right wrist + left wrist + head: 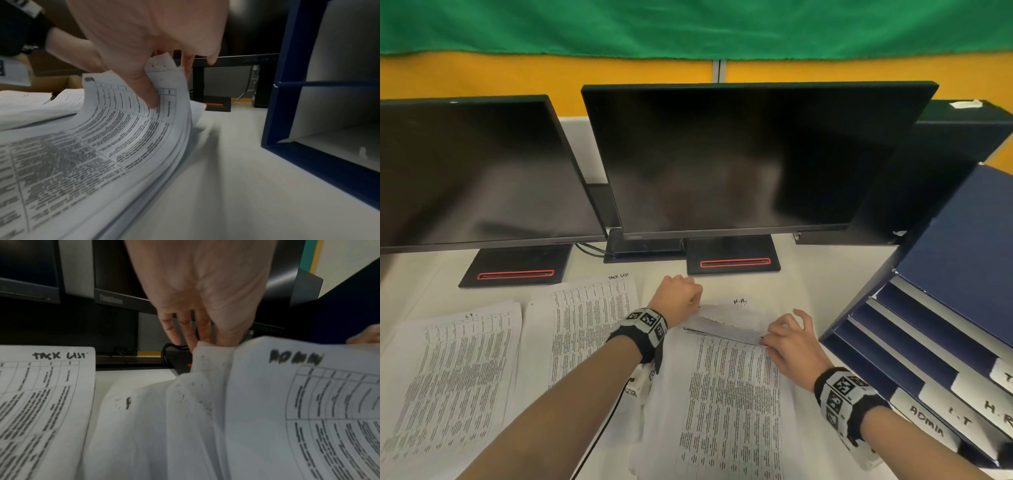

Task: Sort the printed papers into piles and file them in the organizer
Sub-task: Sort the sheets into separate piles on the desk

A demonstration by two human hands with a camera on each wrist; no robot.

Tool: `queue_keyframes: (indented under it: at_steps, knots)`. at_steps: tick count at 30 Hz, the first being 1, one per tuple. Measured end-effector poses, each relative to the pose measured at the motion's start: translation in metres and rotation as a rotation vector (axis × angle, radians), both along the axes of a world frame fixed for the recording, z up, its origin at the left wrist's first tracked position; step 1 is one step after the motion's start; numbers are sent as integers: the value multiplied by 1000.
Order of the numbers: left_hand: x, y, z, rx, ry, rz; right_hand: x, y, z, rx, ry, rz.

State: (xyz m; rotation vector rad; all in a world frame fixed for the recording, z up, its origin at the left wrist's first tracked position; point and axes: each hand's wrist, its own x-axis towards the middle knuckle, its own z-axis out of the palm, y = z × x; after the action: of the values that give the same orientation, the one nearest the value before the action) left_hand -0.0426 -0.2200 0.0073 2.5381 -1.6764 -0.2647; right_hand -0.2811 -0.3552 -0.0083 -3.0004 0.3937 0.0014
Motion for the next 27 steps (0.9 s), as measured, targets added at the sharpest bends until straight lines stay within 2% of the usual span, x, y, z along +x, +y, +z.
queue_keyframes:
  at_steps: [3,7,12,15,18,20,22,27]
  knots:
    - [-5,4,10,-99,110,21,3,-3,4,205,46,-11]
    - [-8,11,47,-257,132,93,5,-4,8,275,104,-22]
    - [14,28,119,-808,8,89,8,-7,8,360,135,-85]
    - [26,37,162,-1040,99,174,11,-9,6,446,144,-127]
    - [42,49,187,-1228,194,274,15,-11,5,544,153,-210]
    - [55,55,185,-1220,247,358,17,-14,1,630,136,-275]
    - [62,59,172,-1120,328,396,19,-18,1,708,138,-357]
    - [40,68,108,-719,575,277,22,-32,-12,838,141,-455]
